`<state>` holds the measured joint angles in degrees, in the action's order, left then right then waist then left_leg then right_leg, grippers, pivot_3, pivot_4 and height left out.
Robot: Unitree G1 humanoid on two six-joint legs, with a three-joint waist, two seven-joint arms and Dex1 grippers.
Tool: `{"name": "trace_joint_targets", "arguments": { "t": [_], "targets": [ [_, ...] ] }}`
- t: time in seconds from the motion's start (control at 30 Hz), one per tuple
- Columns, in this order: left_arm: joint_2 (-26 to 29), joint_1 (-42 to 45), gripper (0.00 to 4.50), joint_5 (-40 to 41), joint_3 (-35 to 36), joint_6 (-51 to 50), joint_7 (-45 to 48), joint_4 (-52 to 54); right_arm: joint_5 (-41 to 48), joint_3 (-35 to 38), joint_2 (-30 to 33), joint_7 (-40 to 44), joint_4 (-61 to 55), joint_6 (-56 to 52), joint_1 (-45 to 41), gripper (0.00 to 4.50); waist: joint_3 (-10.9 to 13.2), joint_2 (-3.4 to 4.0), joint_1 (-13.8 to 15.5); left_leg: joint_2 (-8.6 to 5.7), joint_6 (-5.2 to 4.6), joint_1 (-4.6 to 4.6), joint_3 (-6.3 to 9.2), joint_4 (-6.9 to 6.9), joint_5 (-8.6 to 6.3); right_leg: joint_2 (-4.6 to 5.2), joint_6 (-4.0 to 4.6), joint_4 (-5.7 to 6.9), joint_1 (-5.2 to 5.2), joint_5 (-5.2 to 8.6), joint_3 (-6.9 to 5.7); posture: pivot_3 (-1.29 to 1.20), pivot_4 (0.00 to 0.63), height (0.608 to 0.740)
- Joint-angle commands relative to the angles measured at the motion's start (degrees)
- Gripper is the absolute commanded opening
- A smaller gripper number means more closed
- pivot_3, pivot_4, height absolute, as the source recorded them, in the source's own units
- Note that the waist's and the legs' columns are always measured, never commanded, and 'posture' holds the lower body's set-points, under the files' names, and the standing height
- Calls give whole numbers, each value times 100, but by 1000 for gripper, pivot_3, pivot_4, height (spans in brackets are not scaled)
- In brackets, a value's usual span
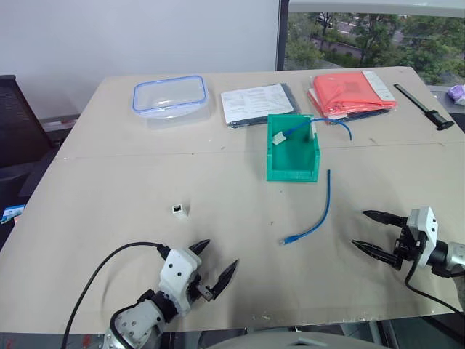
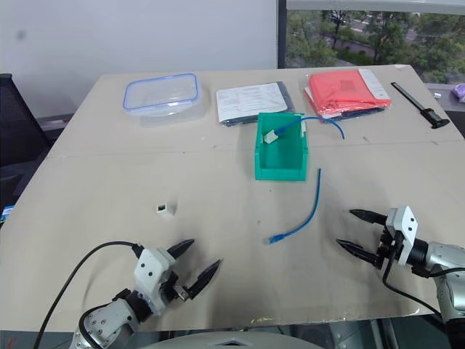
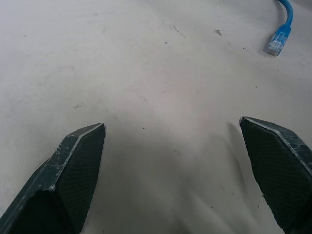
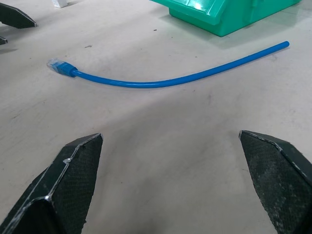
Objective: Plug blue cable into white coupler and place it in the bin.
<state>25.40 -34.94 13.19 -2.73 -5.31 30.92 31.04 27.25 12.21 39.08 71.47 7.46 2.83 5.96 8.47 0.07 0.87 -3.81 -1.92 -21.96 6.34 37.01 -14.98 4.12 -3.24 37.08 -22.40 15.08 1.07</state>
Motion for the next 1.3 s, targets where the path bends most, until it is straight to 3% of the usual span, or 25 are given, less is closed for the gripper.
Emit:
{"name": "trace_joint_targets", "arguments": {
  "t": [0.03, 0.8, 1.1, 1.3],
  "targets": [
    [60, -15, 4500, 117, 91, -27, 67, 196, 35, 77, -2, 45, -167, 158, 52, 4435, 0, 0, 0, 0, 0, 0, 0, 0, 0, 0, 0, 0, 0, 0, 0, 0, 150, 740],
    [246, 122, 4500, 183, 243, 61, 435, 35, -51, -124, 21, 93, -368, 256, 91, 4435, 14, -10, -3, 0, 0, 0, 0, 0, 0, 0, -2, -1, 0, -3, -1, 0, 150, 740],
    [1761, 766, 4500, 916, 877, -282, 1996, 66, -731, -1470, 76, -179, -1934, -455, -642, 4435, 23, -6, 3, 7, 1, -1, 6, 4, 1, -8, 20, 3, -3, -2, -11, 0, 150, 740],
    [2453, 1605, 4500, 1274, 1055, -553, 2707, 81, -1533, -2435, -54, -365, -1581, -667, -1387, 4435, 38, -25, -7, 1, 1, -10, 7, 7, 1, -7, 6, -10, -8, -12, -12, 0, 150, 740]
  ]
}}
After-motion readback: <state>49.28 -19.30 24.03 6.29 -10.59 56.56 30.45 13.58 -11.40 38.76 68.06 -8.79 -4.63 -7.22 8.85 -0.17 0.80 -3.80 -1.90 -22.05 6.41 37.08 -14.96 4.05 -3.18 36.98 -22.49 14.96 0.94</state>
